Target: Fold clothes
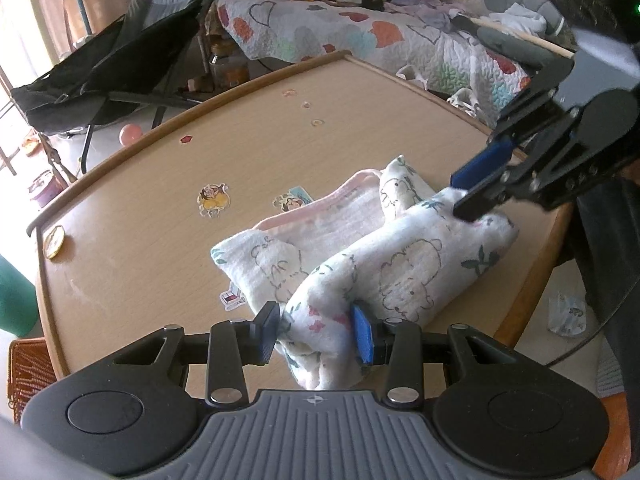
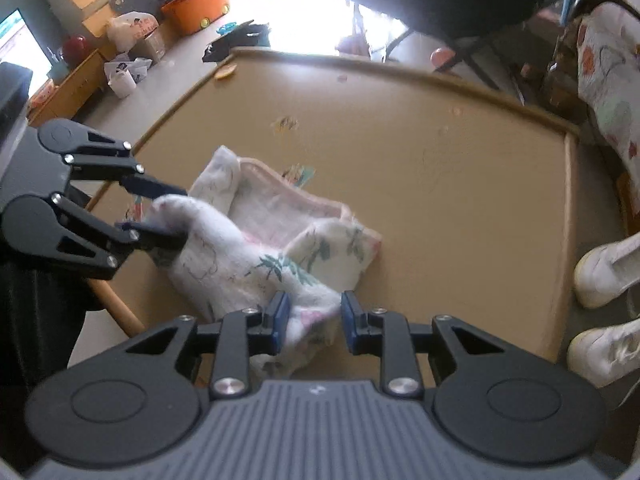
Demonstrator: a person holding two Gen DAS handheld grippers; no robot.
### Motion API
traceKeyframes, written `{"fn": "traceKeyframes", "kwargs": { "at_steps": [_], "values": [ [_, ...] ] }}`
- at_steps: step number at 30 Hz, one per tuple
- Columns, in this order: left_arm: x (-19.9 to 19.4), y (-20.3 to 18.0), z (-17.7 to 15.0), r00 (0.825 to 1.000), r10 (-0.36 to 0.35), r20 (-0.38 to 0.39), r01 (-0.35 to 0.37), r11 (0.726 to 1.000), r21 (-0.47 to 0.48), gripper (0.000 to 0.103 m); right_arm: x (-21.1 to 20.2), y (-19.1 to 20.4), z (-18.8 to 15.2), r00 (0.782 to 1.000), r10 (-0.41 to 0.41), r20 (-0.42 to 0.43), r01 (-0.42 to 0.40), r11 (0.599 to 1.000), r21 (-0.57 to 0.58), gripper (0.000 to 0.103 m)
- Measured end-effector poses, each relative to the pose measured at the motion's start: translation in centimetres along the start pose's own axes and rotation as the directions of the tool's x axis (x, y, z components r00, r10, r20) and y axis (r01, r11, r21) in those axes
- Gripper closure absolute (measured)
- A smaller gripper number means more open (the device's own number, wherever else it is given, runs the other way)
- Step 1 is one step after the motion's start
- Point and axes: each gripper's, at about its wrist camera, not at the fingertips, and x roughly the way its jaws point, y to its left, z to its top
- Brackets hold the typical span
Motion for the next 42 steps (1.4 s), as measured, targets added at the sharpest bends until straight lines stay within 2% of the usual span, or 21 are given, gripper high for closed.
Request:
{"fn": "traceKeyframes", "kwargs": {
  "at_steps": [12, 15, 18, 20, 23, 28, 31, 32, 33, 36, 40, 42],
  "values": [
    [0.0, 0.3, 0.1, 1.0, -0.008, -0.007, 0.008, 1.0, -0.002, 0.059, 0.5, -0.4, -0.7, 1.0, 0.011, 0.014, -0.011, 1.0, 0.029, 0.073],
    [0.1, 0.6, 0.1, 1.0, -0.016, -0.009, 0.016, 1.0, -0.021, 0.059, -0.7, 0.4, -0.5, 0.998, -0.024, 0.058, 0.026, 0.999, -0.035, 0.07],
    [0.3, 0.9, 0.1, 0.999, -0.029, -0.014, 0.029, 0.999, -0.038, 0.058, -2.5, 2.2, -0.6, 0.99, -0.051, 0.132, 0.073, 0.982, -0.173, 0.065],
    [0.4, 1.1, 0.2, 0.999, -0.039, -0.021, 0.038, 0.998, -0.044, 0.056, -3.4, 4.0, -1.0, 0.985, -0.045, 0.168, 0.098, 0.941, -0.323, 0.063],
    [0.7, 1.3, 0.3, 0.999, -0.041, -0.034, 0.04, 0.998, -0.044, 0.052, -3.8, 7.0, -1.7, 0.985, -0.031, 0.172, 0.121, 0.83, -0.545, 0.061],
    [0.9, 1.5, 0.4, 0.998, -0.047, -0.046, 0.045, 0.998, -0.05, 0.05, -2.2, 10.5, -2.6, 0.991, -0.009, 0.131, 0.103, 0.673, -0.732, 0.06],
    [0.9, 1.6, 0.5, 0.997, -0.049, -0.052, 0.046, 0.998, -0.05, 0.05, -0.4, 12.0, -3.5, 0.992, -0.023, 0.122, 0.113, 0.56, -0.821, 0.06],
    [0.9, 1.6, 0.6, 0.997, -0.049, -0.053, 0.046, 0.998, -0.048, 0.05, 0.0, 12.3, -3.7, 0.992, -0.014, 0.121, 0.11, 0.539, -0.835, 0.06],
    [0.9, 1.6, 0.6, 0.997, -0.048, -0.053, 0.046, 0.998, -0.045, 0.05, 0.4, 12.4, -3.7, 0.993, -0.009, 0.121, 0.107, 0.535, -0.838, 0.06],
    [0.9, 1.5, 0.5, 0.998, -0.039, -0.048, 0.037, 0.999, -0.033, 0.048, 1.3, 12.5, -3.4, 0.992, -0.017, 0.129, 0.117, 0.545, -0.83, 0.06],
    [0.8, 1.7, 0.5, 0.998, -0.038, -0.043, 0.036, 0.998, -0.047, 0.046, 1.5, 13.0, -3.6, 0.985, -0.056, 0.162, 0.168, 0.498, -0.851, 0.06],
    [0.8, 1.8, 0.5, 0.998, -0.043, -0.043, 0.041, 0.998, -0.052, 0.046, 1.4, 13.2, -3.6, 0.983, -0.065, 0.171, 0.181, 0.49, -0.853, 0.06]
  ]
}}
